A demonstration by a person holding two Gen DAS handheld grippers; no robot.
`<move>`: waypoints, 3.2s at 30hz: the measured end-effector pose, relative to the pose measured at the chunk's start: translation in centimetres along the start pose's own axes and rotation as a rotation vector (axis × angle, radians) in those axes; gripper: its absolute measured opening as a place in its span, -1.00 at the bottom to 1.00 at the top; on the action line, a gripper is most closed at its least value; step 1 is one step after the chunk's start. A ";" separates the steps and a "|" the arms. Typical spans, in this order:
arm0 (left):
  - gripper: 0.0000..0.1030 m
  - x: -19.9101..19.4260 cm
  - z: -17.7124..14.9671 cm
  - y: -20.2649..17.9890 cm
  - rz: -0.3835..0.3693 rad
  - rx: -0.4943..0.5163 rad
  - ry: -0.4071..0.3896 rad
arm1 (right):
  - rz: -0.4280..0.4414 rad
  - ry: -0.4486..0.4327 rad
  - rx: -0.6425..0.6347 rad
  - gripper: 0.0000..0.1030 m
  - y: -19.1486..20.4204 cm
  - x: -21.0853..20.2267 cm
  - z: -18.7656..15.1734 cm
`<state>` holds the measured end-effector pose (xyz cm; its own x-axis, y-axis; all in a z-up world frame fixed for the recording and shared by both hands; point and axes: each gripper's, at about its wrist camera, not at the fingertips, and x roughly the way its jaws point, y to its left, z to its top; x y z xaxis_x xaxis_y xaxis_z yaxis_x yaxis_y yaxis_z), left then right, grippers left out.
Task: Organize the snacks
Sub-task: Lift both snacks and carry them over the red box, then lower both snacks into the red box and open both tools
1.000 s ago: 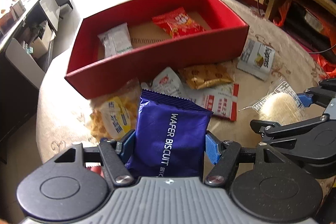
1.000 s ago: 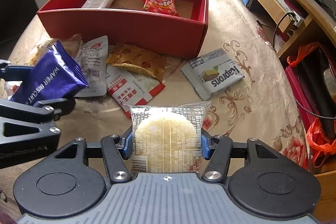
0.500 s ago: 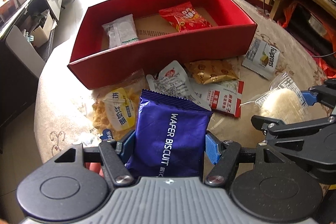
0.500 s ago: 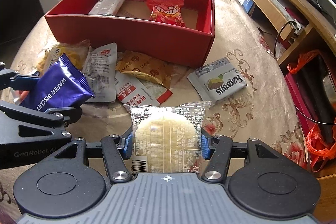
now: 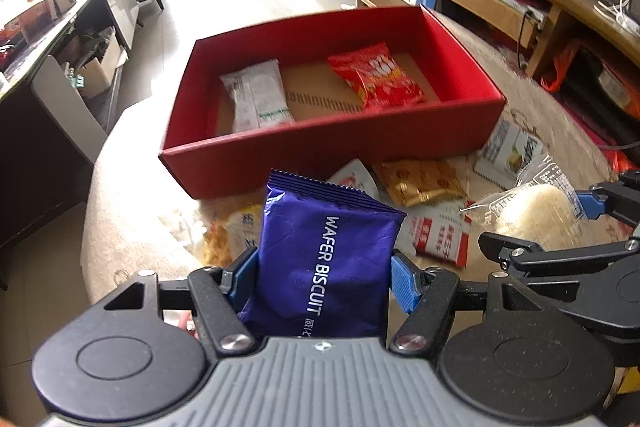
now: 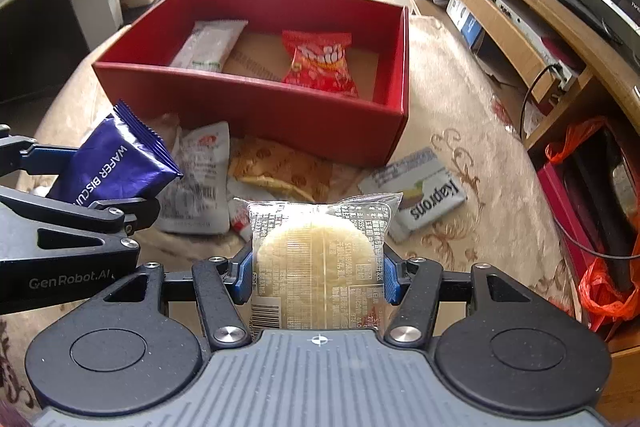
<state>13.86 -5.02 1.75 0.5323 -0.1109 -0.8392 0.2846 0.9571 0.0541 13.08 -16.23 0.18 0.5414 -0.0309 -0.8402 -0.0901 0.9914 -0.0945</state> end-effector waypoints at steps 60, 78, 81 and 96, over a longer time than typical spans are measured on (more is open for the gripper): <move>0.21 5.6 13.4 2.8 0.120 -0.152 -0.173 | -0.050 -0.157 0.122 0.27 -3.1 5.4 12.6; 0.20 9.5 13.3 3.6 0.151 -0.164 -0.107 | -0.049 -0.118 0.090 0.27 -2.2 8.5 12.9; 0.19 10.0 13.1 3.6 0.162 -0.163 -0.098 | -0.051 -0.110 0.082 0.27 -2.0 9.1 12.9; 0.24 11.8 12.8 3.9 0.175 -0.174 -0.035 | -0.058 -0.105 0.065 0.33 -1.4 10.3 12.7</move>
<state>31.47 -6.01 -0.98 0.5897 0.0545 -0.8058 0.0457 0.9939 0.1007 29.40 -16.34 -1.56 0.6286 -0.0788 -0.7737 -0.0037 0.9945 -0.1043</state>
